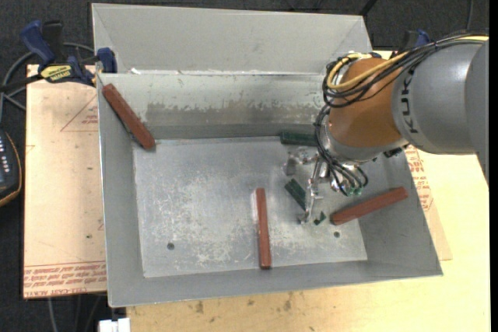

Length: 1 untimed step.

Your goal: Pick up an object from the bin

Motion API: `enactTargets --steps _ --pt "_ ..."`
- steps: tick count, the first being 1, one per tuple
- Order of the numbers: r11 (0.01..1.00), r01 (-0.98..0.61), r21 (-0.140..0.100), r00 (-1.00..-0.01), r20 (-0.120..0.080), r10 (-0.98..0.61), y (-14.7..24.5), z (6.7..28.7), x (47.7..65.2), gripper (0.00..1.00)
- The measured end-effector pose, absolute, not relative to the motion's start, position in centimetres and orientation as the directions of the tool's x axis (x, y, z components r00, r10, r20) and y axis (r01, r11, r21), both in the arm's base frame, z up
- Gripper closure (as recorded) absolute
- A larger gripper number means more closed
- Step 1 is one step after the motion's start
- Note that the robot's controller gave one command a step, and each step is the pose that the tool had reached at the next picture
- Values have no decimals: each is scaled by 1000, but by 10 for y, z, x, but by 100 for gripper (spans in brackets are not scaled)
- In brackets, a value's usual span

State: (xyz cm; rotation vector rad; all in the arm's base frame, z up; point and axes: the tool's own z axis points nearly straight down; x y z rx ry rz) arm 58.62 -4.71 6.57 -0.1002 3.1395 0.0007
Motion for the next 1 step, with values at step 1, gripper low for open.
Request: enactTargets --steps 1 --pt "998 -67 1 -998 -4 -67 -45 71 587 100"
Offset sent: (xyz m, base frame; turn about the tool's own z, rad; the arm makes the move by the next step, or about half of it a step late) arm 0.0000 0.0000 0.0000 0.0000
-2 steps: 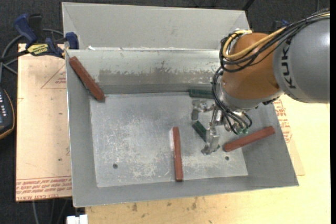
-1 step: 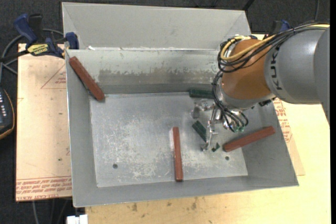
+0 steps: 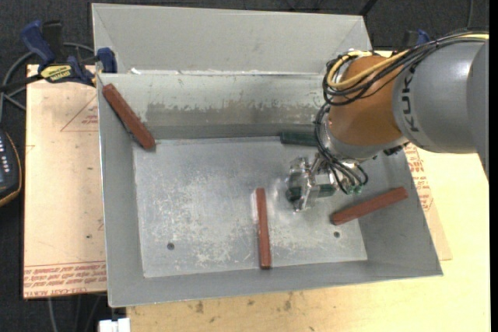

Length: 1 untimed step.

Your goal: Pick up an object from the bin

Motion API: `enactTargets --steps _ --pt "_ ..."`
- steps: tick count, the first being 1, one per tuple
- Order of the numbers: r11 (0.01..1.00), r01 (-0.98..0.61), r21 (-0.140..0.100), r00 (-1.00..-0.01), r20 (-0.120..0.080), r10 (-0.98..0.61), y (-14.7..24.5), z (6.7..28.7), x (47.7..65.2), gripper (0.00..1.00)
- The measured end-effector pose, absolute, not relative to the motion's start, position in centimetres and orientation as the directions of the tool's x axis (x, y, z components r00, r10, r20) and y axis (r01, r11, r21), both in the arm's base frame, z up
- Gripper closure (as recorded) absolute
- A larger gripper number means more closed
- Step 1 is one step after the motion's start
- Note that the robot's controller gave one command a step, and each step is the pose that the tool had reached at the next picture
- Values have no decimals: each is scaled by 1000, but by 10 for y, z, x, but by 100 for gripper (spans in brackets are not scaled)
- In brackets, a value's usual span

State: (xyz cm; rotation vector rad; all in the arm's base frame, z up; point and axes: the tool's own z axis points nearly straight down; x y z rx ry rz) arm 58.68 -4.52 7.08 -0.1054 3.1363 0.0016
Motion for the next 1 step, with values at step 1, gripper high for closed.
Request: enactTargets --steps 1 --pt "980 -201 -2 -980 -12 -201 -37 211 580 100"
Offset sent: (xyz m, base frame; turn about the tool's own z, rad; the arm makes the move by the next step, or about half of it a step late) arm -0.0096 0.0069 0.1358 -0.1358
